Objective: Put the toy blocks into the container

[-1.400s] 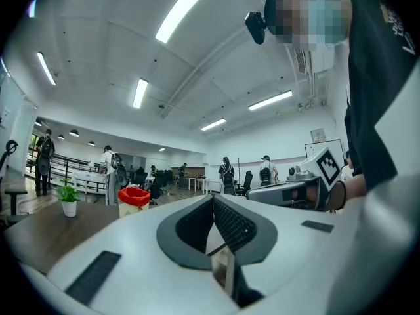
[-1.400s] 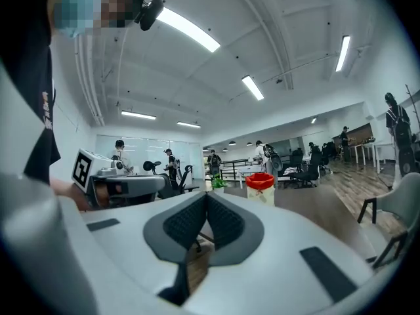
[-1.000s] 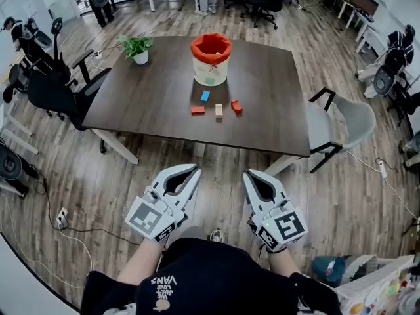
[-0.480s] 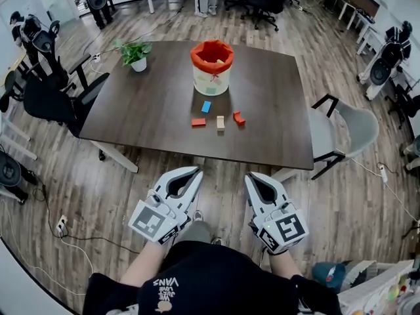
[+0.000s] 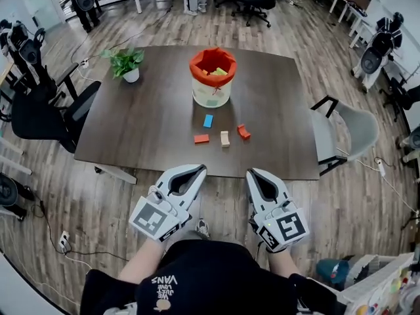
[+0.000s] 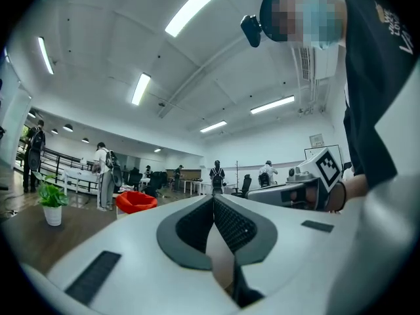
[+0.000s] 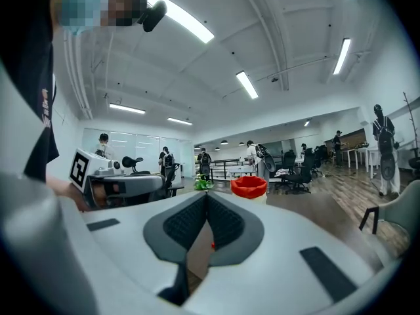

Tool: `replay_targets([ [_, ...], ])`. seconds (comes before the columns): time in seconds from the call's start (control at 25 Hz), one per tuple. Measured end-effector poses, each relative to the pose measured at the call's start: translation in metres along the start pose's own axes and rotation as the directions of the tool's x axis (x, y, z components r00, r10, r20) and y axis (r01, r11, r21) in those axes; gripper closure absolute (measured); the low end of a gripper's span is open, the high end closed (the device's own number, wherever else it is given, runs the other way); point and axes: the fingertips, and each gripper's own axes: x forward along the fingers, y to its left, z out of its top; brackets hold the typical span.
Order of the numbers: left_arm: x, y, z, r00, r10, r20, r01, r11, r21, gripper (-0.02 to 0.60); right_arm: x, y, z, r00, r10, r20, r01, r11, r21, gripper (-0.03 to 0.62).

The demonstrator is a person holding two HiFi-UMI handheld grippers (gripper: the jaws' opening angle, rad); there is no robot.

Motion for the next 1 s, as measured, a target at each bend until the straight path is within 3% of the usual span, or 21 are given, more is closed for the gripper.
replay_targets([
  [0.44,0.031,0.045,-0.006,0.999,-0.036,-0.004,0.036,0.999,-0.014,0.569,0.048,-0.023,0.001,0.999,-0.031,-0.012,0.031,0.999,-0.010,0.576],
  [1.0,0.115,0.080,-0.001,1.000,0.027,0.006,-0.027,1.000,0.008,0.569,0.099,-0.101,0.014,0.999,0.050,0.001,-0.050,0.999,-0.023,0.576],
])
